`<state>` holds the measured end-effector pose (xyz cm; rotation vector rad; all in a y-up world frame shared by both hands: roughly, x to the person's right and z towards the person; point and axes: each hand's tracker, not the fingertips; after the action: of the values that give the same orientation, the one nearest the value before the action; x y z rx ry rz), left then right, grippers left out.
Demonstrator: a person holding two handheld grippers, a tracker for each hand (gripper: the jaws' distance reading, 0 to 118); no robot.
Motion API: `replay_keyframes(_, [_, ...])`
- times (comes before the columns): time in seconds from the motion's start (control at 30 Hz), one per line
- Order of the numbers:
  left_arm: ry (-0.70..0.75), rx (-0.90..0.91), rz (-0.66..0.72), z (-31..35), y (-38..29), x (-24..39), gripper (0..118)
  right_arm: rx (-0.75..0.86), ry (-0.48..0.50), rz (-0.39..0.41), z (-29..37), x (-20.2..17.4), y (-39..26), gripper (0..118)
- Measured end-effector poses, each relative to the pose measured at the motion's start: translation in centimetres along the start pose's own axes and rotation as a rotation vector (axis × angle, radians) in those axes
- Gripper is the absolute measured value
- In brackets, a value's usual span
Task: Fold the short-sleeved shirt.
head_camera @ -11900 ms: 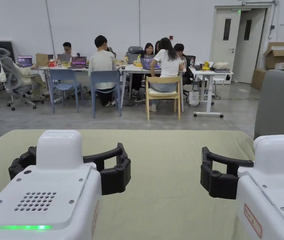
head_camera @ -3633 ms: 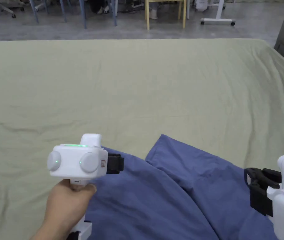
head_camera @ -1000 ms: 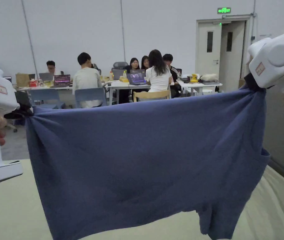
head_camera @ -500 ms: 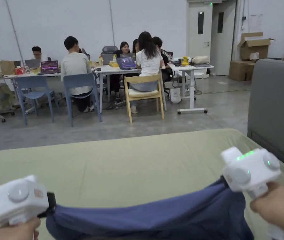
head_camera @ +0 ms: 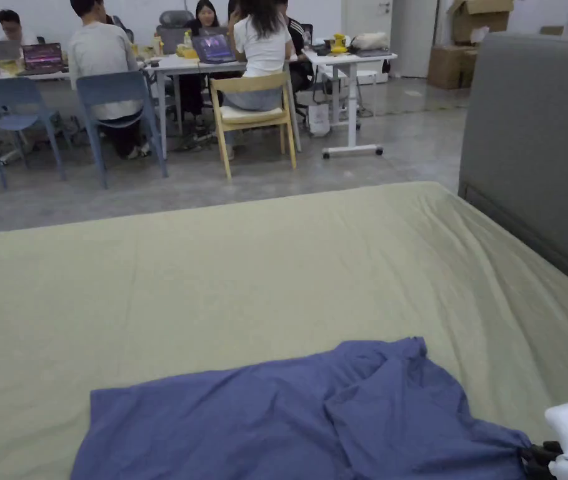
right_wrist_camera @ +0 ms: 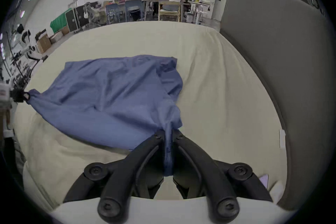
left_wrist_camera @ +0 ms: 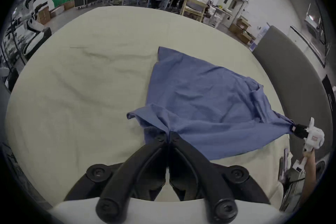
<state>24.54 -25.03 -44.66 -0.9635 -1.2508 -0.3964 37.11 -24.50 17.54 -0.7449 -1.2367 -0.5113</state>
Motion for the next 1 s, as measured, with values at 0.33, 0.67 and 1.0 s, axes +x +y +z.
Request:
replay_keyframes(0.33, [-0.014,-0.055,0.042,6.2,-9.5,-1.0,0,-0.080,-0.013,-0.051,5.6,-0.2,-9.2,9])
replay_keyframes(0.67, [0.132,-0.212,-0.044,-1.2,-15.0,-0.5,0,-0.272,-0.076,0.043,-3.0,-0.5,-14.2,10])
replay_keyframes(1.0, [0.034,0.231,0.088,9.5,-10.9,0.8,118,0.020,-0.054,-0.175,9.4,0.6,-6.8,118])
